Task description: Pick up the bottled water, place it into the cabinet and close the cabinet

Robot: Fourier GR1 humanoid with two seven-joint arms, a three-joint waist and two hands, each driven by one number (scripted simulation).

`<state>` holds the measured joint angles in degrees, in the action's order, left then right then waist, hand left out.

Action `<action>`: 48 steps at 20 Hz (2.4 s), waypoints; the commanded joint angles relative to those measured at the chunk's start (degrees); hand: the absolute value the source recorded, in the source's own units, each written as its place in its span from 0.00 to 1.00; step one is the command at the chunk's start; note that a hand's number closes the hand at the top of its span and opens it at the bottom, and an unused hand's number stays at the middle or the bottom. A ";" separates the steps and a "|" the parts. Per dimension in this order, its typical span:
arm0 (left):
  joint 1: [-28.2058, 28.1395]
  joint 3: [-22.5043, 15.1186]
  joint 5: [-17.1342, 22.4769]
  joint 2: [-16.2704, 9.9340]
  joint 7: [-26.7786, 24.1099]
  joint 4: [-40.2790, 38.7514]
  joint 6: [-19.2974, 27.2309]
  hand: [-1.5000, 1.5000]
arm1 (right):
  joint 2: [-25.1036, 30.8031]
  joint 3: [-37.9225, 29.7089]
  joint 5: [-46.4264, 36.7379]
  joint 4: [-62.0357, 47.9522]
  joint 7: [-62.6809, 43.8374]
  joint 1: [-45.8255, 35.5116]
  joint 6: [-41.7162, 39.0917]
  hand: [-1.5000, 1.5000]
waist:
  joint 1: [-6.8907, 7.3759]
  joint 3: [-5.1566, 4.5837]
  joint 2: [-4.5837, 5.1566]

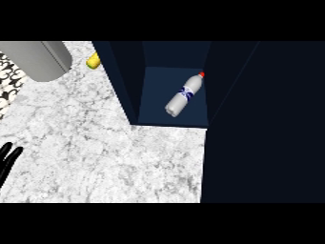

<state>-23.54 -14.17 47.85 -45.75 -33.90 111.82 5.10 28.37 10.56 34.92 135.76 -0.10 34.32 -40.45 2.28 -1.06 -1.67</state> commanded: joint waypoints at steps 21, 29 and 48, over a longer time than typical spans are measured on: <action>-9.77 11.63 6.97 -7.09 -2.35 -1.59 -12.27 0.00 | -11.05 23.62 -11.70 3.57 -23.59 -32.16 24.86 1.00 | 2.89 -0.18 0.01; -11.90 15.17 8.66 -8.57 -3.37 -2.51 -16.53 0.00 | -22.24 26.57 -13.44 -4.41 -28.66 -41.77 33.21 1.00 | 4.20 0.04 0.84; -20.35 25.35 11.61 -9.30 -5.99 -8.50 -29.58 0.00 | -28.28 18.39 13.47 -35.58 -41.60 -82.40 39.77 1.00 | 2.33 0.95 1.62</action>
<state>-41.31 8.22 58.60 -54.89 -39.55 104.70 -21.52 1.45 31.50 42.90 107.17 -40.36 -40.34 -6.20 6.07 -0.30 -0.02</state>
